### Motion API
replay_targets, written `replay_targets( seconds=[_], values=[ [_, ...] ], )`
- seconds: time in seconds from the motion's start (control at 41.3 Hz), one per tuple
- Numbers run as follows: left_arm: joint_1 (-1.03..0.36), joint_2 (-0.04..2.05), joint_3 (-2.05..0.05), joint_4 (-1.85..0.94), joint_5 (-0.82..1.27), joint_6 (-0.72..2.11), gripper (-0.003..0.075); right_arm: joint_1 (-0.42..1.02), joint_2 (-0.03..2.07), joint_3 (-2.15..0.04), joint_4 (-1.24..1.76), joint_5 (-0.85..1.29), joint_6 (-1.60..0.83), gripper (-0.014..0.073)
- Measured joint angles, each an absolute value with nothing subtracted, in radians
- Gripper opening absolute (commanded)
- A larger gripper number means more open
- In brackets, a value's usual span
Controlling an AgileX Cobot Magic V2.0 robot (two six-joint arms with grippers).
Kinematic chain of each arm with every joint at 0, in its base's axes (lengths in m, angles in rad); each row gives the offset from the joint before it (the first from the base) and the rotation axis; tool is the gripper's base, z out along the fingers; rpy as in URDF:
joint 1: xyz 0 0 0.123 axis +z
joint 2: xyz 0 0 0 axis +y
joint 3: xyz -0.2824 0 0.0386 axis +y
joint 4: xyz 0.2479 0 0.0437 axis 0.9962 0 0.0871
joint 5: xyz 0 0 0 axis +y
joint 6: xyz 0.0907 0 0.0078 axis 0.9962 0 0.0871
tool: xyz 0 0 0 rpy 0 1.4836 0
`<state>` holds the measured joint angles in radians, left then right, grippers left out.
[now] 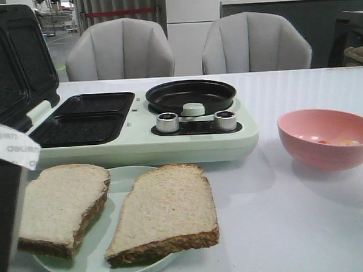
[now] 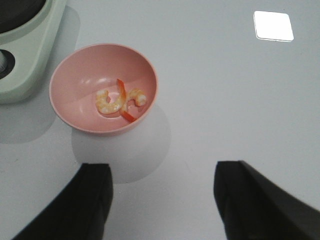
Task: Make breakfast with bread and shrimp
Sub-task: 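Grasp the bread slice nearest the left gripper by its edge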
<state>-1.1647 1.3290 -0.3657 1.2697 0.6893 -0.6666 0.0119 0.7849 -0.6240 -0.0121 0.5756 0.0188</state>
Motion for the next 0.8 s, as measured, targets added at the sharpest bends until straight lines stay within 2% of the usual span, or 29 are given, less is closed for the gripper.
replay_targets(
  seconds=[0.218,0.63,0.799],
  values=[
    [-1.116,1.399,-0.366,1.349,0.683,-0.774,0.0527,0.012,0.785,-0.624,-0.012,0.576,0.019,0.0549],
    [-1.005,1.468,-0.366,1.477,0.649,-0.859,0.0435,0.012,0.785,-0.624,-0.012,0.576,0.019,0.0549],
    [-0.970,1.499,-0.371,1.537,0.640,-0.891,0.0428,0.012,0.785,-0.624,-0.012,0.576,0.019,0.0549]
  ],
)
